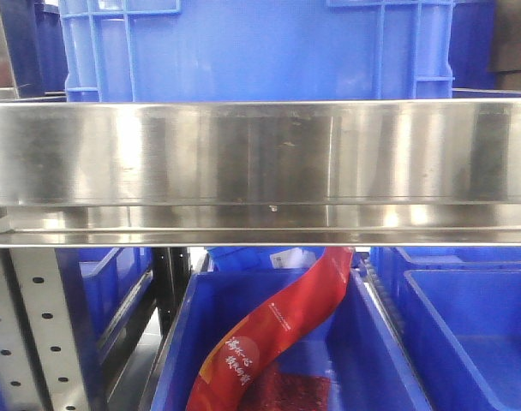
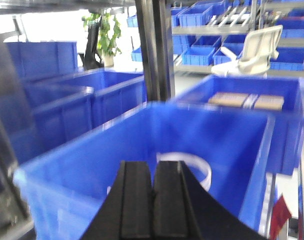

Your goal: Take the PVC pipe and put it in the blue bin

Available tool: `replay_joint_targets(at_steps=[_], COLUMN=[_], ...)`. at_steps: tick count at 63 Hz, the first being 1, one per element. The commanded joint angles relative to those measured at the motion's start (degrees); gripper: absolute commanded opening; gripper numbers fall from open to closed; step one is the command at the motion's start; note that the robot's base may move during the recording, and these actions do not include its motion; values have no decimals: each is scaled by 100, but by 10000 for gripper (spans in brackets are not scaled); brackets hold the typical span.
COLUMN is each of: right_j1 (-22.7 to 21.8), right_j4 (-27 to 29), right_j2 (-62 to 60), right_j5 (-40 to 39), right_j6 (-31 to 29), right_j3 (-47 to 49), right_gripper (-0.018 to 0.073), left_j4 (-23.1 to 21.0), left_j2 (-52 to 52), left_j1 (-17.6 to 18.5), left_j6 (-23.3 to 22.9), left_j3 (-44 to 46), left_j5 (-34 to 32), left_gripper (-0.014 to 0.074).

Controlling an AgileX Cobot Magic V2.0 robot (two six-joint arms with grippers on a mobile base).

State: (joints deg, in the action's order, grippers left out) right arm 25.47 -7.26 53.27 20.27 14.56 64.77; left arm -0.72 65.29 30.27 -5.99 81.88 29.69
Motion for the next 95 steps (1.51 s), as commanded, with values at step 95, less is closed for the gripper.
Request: replay_joint_targets(at_steps=[95], right_j1=[-631], right_j4=[359], right_j2=[-3201], right_j5=[-1051], right_j6=[-678], right_j3=[-3908], right_gripper=[-168], left_j4=[-38], left_j2=[-3016], left_j1=[227], left_j6=[-3], left_j3=[-3969], left_j5=[-1742], left_gripper=[-111])
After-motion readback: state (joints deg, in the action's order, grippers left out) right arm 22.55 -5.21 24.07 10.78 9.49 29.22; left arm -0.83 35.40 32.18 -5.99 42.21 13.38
